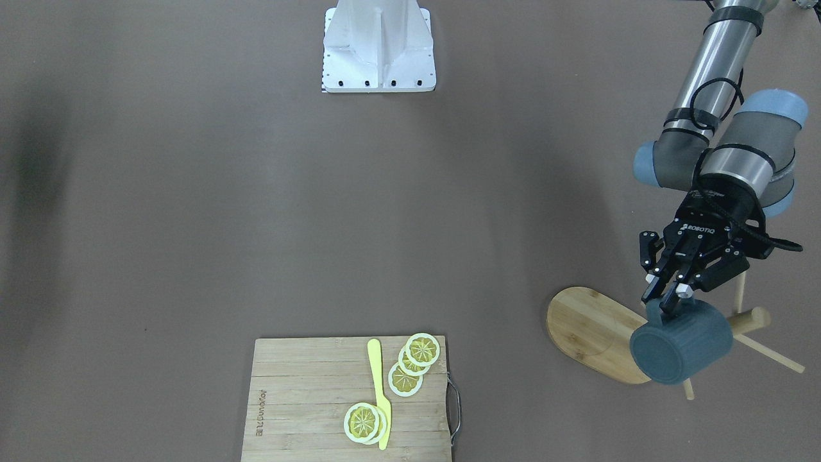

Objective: Hang cup on storage rack

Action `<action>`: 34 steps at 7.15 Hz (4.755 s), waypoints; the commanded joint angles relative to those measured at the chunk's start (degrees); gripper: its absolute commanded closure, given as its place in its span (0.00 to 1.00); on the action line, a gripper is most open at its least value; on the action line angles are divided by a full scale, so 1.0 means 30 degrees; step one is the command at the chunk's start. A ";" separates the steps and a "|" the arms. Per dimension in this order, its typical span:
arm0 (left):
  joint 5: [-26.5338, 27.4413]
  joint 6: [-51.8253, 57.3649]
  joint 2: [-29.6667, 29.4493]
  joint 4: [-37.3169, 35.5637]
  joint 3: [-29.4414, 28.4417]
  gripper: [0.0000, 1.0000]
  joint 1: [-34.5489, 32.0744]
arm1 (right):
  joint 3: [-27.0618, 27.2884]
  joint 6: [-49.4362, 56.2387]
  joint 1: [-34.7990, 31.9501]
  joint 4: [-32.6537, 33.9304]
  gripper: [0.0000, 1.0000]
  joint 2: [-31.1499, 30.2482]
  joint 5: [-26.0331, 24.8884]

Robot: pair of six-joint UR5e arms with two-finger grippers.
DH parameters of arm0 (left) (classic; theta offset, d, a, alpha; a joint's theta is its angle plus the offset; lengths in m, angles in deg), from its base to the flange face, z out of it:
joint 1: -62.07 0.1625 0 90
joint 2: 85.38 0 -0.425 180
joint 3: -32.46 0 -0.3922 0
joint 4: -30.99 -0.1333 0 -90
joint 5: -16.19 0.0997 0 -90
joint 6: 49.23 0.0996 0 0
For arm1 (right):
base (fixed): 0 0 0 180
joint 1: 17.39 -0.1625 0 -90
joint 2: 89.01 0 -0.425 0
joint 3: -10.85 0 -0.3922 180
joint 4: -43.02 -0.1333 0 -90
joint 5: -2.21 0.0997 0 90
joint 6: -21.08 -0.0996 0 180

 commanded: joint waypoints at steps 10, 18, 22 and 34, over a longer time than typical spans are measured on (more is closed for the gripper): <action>-0.1315 0.0462 0.2514 0.2047 0.1919 0.03 -0.0156 | 0.0026 -0.0010 0.0001 0.0000 0.00 0.0038 0.0004; -0.5479 2.8930 0.9642 -0.2627 0.4598 0.03 -0.3284 | -0.0176 0.0048 -0.0175 -0.2065 0.00 -0.0019 -0.0520; -0.8313 4.6048 1.0058 -1.2015 0.4773 0.03 -0.7880 | -0.0586 0.0340 -0.1282 -0.2255 0.00 -0.0284 -0.2105; -1.4707 5.4724 0.9442 -3.3400 1.1215 0.02 -1.1024 | -0.0913 0.0078 -0.1786 -0.2256 0.00 -0.0724 -0.2106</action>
